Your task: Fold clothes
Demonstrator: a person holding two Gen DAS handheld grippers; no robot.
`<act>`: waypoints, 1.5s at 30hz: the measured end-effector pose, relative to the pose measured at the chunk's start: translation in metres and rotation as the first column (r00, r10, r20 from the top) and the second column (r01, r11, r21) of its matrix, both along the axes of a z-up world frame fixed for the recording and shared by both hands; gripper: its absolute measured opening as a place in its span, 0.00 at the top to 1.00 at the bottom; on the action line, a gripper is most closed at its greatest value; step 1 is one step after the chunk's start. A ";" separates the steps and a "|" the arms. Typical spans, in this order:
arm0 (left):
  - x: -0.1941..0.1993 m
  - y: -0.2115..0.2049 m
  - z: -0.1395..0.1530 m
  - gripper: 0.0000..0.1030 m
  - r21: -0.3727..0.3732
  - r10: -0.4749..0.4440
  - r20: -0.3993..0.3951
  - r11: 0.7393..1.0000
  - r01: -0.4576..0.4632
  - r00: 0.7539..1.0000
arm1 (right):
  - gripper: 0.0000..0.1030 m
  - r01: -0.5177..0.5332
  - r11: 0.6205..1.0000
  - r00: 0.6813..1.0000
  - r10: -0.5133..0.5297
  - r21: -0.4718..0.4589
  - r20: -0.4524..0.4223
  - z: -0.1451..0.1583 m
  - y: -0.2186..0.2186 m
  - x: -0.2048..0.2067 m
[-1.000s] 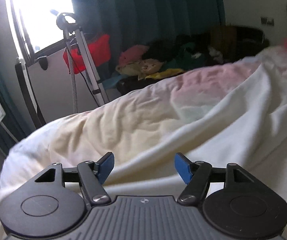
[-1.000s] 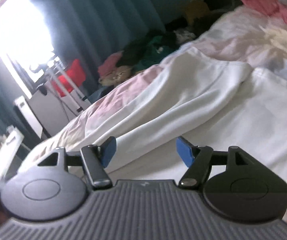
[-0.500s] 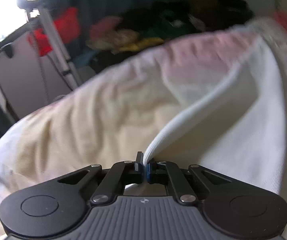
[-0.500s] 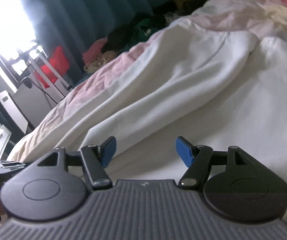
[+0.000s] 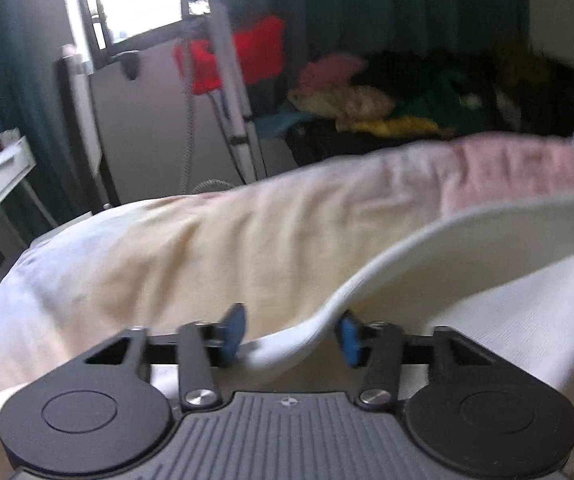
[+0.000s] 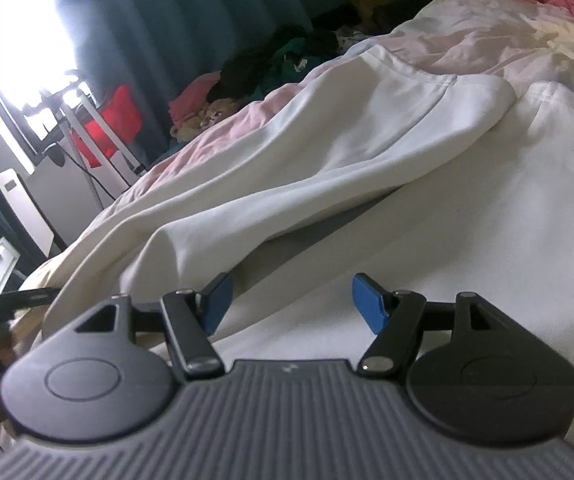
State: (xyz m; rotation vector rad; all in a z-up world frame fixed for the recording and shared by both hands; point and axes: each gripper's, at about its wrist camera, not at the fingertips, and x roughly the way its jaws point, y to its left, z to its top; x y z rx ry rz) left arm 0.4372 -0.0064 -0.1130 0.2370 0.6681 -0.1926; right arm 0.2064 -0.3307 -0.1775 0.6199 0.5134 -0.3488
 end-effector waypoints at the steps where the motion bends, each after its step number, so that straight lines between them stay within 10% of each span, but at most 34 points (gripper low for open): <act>1: -0.004 0.012 0.006 0.39 -0.003 0.001 0.021 1.000 -0.001 1.000 | 0.33 -0.001 1.000 1.000 0.001 -0.005 0.000 0.000 0.001 0.000; 6: -0.020 0.097 0.028 0.29 0.092 0.086 0.121 0.991 -0.098 0.989 | 0.33 -0.008 1.000 1.000 0.008 -0.028 -0.002 0.003 0.006 -0.001; 14: -0.045 0.190 0.034 0.25 0.163 0.037 0.038 0.986 -0.042 0.999 | 0.33 -0.008 0.999 1.000 0.007 -0.052 -0.023 0.001 0.013 0.007; 20: -0.044 0.177 0.029 0.22 0.042 -0.159 -0.099 0.986 0.164 0.982 | 0.33 -0.028 0.998 0.999 0.026 -0.064 -0.042 -0.002 0.025 0.011; 24: -0.050 0.152 0.013 0.19 0.202 -0.202 -0.099 0.955 0.219 0.974 | 0.33 -0.049 0.996 0.998 0.046 -0.069 -0.051 -0.003 0.034 0.013; 29: -0.034 0.157 0.018 0.82 0.126 -0.122 -0.109 0.983 0.135 0.987 | 0.34 -0.052 0.997 0.998 0.049 -0.060 -0.050 -0.005 0.033 0.014; 34: -0.015 0.160 0.029 0.93 0.074 0.021 -0.076 0.997 -0.016 0.997 | 0.34 -0.039 0.998 0.998 0.037 -0.039 -0.047 -0.005 0.026 0.014; 42: 0.007 0.115 0.003 0.88 0.219 0.279 -0.014 0.938 -0.270 0.960 | 0.34 -0.044 0.999 0.998 0.044 -0.011 -0.034 -0.003 0.018 0.009; 45: -0.015 0.117 0.016 0.55 0.162 0.312 0.010 0.937 -0.309 0.950 | 0.34 -0.057 0.998 0.998 0.056 -0.021 -0.037 -0.003 0.016 0.007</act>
